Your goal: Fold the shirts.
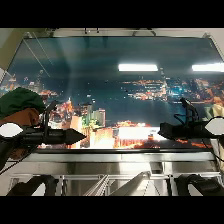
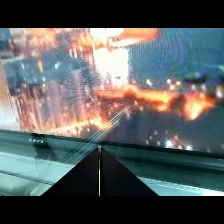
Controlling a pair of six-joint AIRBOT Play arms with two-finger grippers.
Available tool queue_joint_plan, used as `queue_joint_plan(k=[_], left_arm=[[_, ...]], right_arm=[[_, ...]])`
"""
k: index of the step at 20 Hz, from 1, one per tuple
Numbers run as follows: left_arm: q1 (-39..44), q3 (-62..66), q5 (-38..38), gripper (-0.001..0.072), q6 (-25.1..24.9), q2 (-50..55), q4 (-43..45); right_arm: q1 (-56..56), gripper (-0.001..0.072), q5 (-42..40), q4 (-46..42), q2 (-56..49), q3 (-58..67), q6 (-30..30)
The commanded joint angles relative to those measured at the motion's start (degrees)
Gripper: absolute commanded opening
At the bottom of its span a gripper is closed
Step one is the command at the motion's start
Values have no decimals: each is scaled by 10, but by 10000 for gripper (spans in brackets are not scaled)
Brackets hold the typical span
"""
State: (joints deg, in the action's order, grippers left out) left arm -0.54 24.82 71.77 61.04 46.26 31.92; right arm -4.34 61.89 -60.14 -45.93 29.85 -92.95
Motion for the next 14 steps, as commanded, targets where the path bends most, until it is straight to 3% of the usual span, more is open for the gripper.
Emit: queue_joint_plan(k=[1,4,6,7,9,10,14], left_arm=[[0,0,-6,17,0,0,0],[-11,26,-12,-2,4,0,22],[-66,112,-19,1,64,0,115],[-106,158,-30,122,86,0,158],[-207,241,-74,570,124,4,202],[-264,276,-92,720,129,16,208],[-484,358,-84,720,128,122,210]], right_arm=[[0,16,0,0,0,0,0],[0,16,0,0,0,0,0],[0,15,0,0,0,0,0],[0,15,0,0,0,0,0],[0,15,0,0,0,0,0],[0,15,0,0,0,0,0],[0,15,0,0,0,0,0]])
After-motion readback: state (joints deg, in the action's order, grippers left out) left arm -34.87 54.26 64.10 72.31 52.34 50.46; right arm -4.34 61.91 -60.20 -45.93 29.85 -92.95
